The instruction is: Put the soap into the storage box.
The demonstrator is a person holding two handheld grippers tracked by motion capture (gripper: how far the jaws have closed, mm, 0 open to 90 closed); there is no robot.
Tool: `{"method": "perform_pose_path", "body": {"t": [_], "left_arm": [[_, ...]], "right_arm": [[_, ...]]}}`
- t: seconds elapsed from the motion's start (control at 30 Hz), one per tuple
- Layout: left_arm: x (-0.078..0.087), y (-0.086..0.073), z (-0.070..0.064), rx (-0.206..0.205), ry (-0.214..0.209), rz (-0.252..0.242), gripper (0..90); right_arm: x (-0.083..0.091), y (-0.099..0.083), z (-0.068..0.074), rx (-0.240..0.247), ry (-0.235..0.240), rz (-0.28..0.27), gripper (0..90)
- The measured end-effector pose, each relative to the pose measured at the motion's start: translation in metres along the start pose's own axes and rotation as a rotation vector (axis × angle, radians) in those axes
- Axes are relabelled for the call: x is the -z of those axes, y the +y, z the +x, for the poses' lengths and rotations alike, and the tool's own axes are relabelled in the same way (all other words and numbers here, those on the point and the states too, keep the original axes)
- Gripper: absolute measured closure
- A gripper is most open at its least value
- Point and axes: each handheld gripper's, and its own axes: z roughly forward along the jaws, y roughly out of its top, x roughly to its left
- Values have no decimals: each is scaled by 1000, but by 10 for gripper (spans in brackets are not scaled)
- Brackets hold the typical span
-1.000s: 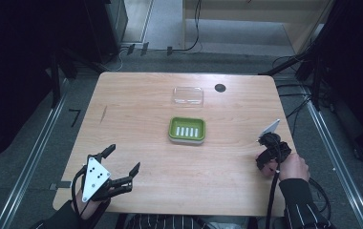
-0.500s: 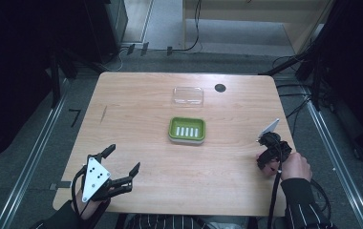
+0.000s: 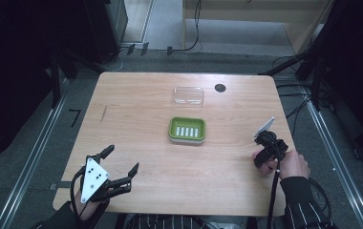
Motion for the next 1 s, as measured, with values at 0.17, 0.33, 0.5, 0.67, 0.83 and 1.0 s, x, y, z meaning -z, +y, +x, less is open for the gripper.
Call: {"method": "perform_pose_path", "body": {"t": [0.17,0.33,0.5,0.67,0.83,1.0], "left_arm": [[2,0,0,1,8,1,132],[3,-1,0,1,11,4,133],[4,-1,1,3,15,4,133],[4,-1,1,7,17,5,133],[5,-1,1,3,16,8,132],[5,-2,1,2,15,7,133]], "right_arm": [[3,3,4,32,-2,-7,386],[6,8,10,65,-15,-16,387],[7,16,14,97,-23,-17,387],[9,20,18,134,-23,-22,387],[11,27,26,173,-33,-32,387],[13,33,34,207,-37,-35,387]]}}
